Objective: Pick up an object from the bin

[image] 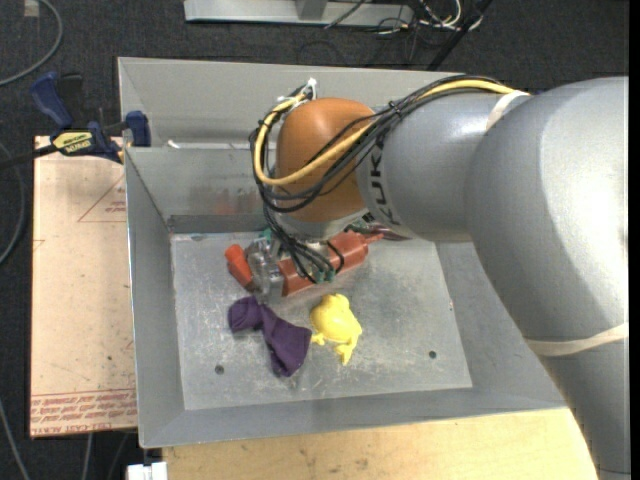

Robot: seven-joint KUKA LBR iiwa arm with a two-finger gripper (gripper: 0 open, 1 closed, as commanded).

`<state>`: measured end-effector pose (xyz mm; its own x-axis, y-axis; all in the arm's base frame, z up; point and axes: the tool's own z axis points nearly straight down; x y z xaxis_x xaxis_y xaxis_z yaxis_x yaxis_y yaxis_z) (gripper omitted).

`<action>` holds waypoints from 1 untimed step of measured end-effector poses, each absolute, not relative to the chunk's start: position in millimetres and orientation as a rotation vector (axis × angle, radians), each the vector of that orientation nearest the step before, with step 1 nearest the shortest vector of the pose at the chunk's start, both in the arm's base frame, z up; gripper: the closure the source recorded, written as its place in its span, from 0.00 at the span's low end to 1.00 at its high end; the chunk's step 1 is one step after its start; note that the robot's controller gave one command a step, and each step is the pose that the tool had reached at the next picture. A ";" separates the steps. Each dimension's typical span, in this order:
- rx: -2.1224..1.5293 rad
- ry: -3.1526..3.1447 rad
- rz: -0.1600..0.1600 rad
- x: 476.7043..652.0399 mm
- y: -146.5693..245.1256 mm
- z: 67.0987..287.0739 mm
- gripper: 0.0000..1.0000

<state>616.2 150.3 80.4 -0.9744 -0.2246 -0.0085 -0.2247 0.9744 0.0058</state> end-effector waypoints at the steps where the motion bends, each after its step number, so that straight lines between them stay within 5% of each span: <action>1: -0.356 3.124 0.005 612.7 148.9 75.7 0.00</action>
Offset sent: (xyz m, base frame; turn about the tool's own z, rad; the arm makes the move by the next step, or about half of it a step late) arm 0.0000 0.0000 0.0000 0.0000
